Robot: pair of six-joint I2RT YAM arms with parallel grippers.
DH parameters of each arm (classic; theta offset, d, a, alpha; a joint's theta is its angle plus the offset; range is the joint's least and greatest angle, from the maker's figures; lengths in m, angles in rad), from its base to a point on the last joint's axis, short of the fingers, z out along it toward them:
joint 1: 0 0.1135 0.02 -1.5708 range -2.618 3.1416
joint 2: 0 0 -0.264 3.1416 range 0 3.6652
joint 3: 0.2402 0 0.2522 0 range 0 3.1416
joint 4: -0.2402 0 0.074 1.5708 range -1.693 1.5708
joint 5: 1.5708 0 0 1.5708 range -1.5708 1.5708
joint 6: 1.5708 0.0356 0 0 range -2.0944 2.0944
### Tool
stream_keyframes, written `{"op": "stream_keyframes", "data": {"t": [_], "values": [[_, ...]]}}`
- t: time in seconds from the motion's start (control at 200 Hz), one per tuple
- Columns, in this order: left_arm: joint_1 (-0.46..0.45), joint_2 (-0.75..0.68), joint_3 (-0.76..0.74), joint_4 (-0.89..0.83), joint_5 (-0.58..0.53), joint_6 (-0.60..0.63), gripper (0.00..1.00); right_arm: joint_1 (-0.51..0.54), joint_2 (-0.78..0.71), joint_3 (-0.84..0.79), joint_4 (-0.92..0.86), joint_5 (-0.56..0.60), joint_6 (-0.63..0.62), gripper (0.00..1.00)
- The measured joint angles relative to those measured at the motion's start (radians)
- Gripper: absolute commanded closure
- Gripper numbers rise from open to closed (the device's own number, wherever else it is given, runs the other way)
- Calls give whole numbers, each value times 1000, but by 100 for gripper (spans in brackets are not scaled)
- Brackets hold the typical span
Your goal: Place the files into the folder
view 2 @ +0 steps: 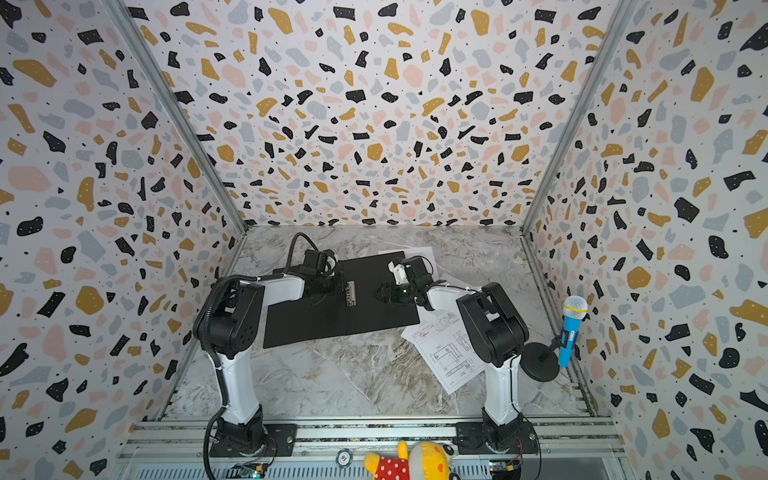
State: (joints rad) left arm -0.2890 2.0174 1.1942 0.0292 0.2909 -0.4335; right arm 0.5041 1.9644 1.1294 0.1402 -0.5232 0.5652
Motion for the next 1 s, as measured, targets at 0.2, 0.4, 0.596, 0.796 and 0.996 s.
{"op": "stream_keyframes", "data": {"t": [0.2,0.4,0.596,0.796,0.996], "values": [[3,21,42,-33,25,1,93,-16,4,-12,-22,37,-46,40],[17,23,50,-59,49,-1,83,-13,18,2,-22,42,-50,41],[42,11,79,-99,69,-12,60,-12,18,2,-20,42,-47,41],[51,-53,106,-143,68,-15,49,-12,18,-7,2,38,-29,41],[51,-165,5,-87,88,-71,37,-12,19,-10,15,23,-11,41]]}}
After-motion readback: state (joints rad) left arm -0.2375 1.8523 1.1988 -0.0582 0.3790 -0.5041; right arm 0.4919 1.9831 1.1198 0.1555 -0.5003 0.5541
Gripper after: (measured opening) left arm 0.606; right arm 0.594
